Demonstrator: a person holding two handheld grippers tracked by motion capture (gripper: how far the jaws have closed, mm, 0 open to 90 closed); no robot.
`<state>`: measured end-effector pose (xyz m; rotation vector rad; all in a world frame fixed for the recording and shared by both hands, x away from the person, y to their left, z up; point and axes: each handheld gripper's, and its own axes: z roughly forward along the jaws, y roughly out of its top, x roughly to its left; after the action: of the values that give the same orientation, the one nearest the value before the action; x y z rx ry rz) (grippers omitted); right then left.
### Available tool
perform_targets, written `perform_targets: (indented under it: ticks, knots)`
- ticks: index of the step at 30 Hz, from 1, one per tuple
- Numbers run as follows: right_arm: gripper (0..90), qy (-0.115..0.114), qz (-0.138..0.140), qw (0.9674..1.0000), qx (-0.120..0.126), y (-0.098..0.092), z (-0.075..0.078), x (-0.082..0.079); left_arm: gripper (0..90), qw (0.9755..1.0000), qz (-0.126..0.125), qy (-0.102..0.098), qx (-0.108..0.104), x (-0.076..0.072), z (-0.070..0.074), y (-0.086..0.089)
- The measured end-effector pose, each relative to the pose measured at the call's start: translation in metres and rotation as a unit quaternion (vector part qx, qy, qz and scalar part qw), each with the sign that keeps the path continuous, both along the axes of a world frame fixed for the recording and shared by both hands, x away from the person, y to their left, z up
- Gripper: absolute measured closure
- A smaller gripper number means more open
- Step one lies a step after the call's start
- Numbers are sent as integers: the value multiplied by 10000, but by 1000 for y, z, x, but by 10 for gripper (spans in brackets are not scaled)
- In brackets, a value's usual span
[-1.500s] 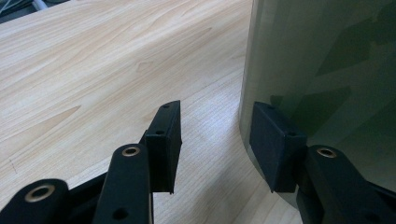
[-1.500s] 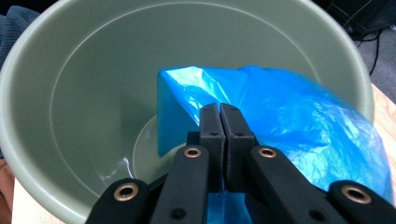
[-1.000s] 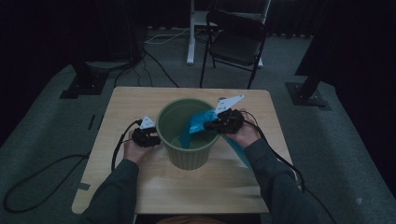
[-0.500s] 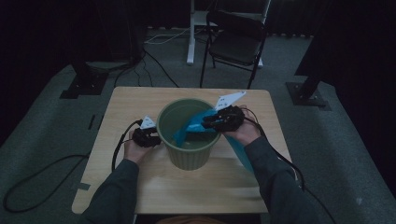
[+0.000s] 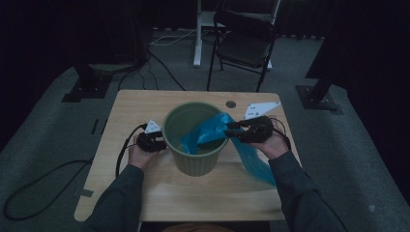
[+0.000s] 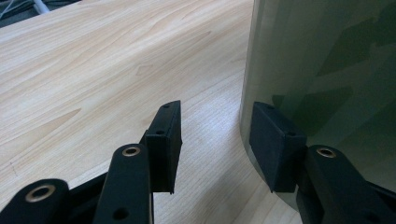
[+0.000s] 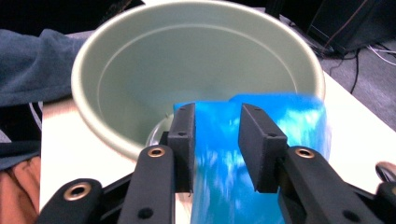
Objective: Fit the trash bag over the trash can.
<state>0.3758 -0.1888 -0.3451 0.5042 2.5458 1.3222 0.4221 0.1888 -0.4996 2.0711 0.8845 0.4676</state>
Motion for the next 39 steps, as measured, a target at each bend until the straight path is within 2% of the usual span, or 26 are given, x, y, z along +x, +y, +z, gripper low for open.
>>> perform_targets:
  ticks: [7,14,19,22,27,29,32,39]
  knots:
    - [698,2,-114,9999,-81,-15,-13,-14,539,10000,8,-20,-24,0,1,1]
    - [671,46,-317,9994,-134,-24,-21,-14,539,10000,11,-22,-26,0,1,1]
    - [749,37,-378,9991,-209,-24,-24,-10,539,9999,44,-37,-83,0,2,1]
    - [792,-13,-448,9987,-238,-24,-24,-8,539,9997,36,-73,-209,-1,6,2]
    - [888,-116,-512,9983,-245,-22,-19,-2,540,9995,62,-136,-274,-2,10,3]
    - [893,-135,-516,9983,-228,-22,-18,-1,540,9995,57,-167,-256,-2,10,3]
    - [897,-223,-465,9985,-201,-16,-10,1,543,9992,23,-223,-344,-4,12,3]
    - [897,-257,-337,9989,-188,-6,-3,4,547,9992,-51,-252,-309,-6,14,-3]
